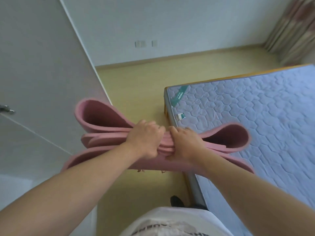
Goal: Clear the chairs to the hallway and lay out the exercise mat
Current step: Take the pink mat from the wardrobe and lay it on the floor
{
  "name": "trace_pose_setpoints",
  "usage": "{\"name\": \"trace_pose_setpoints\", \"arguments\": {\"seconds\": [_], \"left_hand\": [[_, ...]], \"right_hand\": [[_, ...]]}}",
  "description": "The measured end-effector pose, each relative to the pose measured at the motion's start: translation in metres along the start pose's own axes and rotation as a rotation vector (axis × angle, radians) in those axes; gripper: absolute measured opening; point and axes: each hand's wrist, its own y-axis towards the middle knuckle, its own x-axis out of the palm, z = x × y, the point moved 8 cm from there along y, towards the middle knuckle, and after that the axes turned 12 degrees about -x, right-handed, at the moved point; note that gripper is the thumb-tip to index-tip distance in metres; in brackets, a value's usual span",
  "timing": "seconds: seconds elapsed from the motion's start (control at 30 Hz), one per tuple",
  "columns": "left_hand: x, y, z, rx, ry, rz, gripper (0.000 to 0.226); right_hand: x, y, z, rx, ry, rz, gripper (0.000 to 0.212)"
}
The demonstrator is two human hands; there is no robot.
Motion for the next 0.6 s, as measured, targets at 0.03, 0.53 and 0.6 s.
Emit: {"name": "trace_pose_setpoints", "arguments": {"seconds": [0.03,0.53,0.6], "left_hand": [[-0.003,0.003,0.004,0.025,0.011,0.013,0.034],[-0.078,0.058,0.050,0.206,0.039,0.081,0.042],[-0.085,0.066,0.058,0.224,0.013,0.086,0.046]], "right_hand": [[-0.003,-0.003,0.004,0.021,0.023,0.005,0.084],[-0.066,-0.038,0.072,0.204,0.025,0.092,0.055],[-0.076,-0.046,0.083,0.219,0.017,0.098,0.054]]}}
